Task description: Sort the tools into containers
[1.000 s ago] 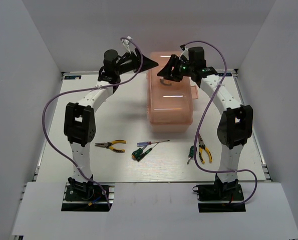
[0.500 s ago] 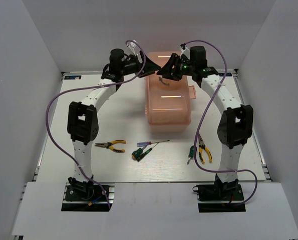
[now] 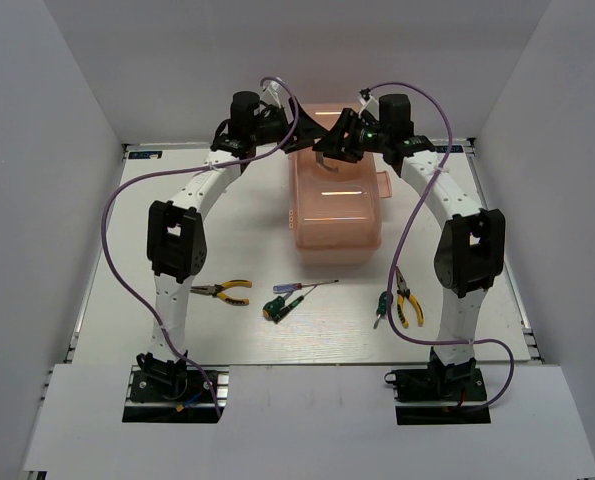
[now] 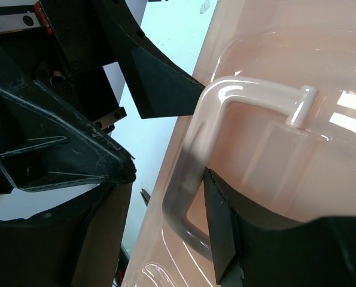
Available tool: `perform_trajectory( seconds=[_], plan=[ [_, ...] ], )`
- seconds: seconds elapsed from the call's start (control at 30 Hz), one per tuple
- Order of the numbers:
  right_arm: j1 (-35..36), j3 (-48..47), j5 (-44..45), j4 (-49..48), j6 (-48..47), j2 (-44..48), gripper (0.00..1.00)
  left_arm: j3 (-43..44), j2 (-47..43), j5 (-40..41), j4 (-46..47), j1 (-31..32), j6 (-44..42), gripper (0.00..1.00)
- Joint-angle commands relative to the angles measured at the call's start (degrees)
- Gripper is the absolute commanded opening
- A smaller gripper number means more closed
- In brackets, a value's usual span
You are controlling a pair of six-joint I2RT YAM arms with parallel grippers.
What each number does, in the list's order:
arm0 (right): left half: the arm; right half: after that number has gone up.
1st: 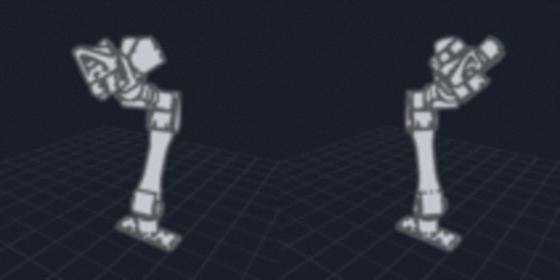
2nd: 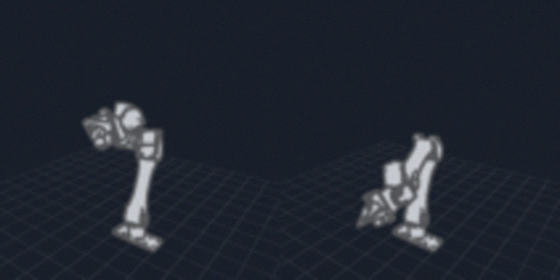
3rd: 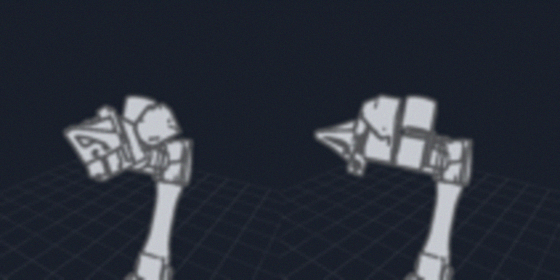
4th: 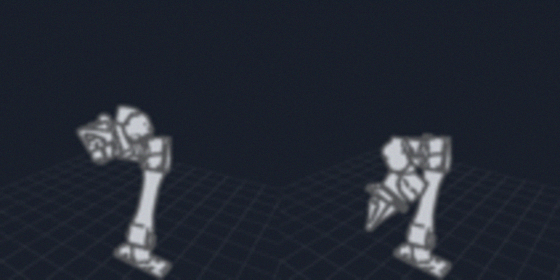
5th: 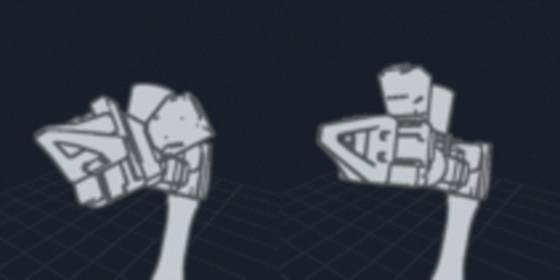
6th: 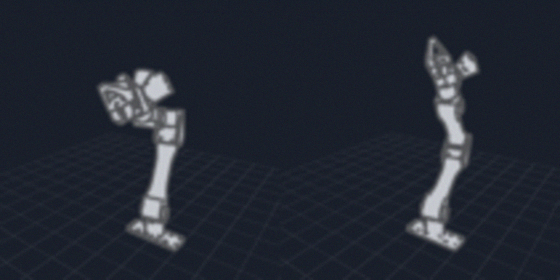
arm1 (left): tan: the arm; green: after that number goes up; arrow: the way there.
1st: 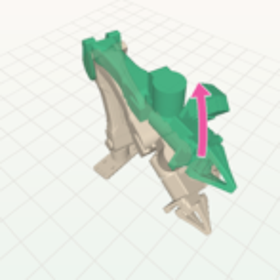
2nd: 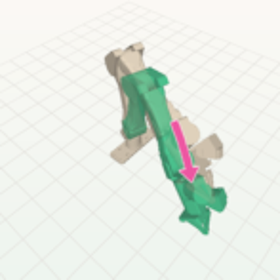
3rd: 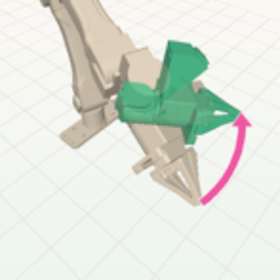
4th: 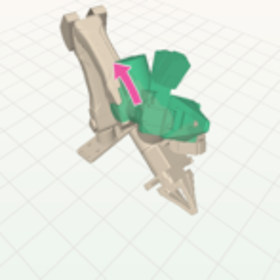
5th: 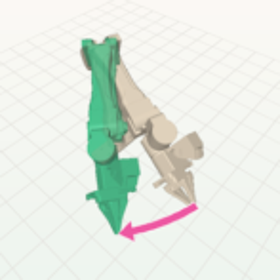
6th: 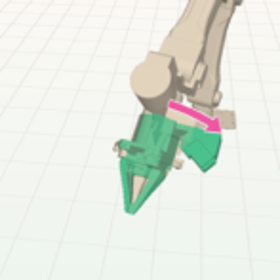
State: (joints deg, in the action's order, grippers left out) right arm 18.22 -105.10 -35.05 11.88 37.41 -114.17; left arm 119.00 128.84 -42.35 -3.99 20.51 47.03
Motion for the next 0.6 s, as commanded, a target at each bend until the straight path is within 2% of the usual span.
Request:
perform_trajectory(
  seconds=[0.0,0.23,0.37,0.43,0.53,0.57],
  plan=[
    [0.5,0.5,-3.9,-4.0,1.4,1.4,0.57,0.8,-1.0,2.0,-7.0,0.5,-1.2,0.87],
    [0.2,2.4,-5.1,-6.0,1.0,2.6,0.59,1.9,0.2,2.5,-10.7,2.1,-1.2,0.83],
    [-0.2,2.4,-6.4,-5.7,-2.4,4.5,0.65,3.8,1.9,2.5,-13.1,2.6,-1.2,0.78],
    [-0.9,2.6,-8.0,-3.3,-6.4,6.5,0.67,4.4,1.9,2.5,-13.8,2.6,-1.2,0.75],
    [-2.7,5.2,-7.5,0.7,-19.3,13.3,0.67,4.4,1.9,3.1,-15.6,3.1,-2.4,0.73],
    [-3.3,9.3,-6.8,1.6,-28.9,18.6,0.68,4.4,1.9,3.8,-16.1,3.1,-3.1,0.73]
  ],
)
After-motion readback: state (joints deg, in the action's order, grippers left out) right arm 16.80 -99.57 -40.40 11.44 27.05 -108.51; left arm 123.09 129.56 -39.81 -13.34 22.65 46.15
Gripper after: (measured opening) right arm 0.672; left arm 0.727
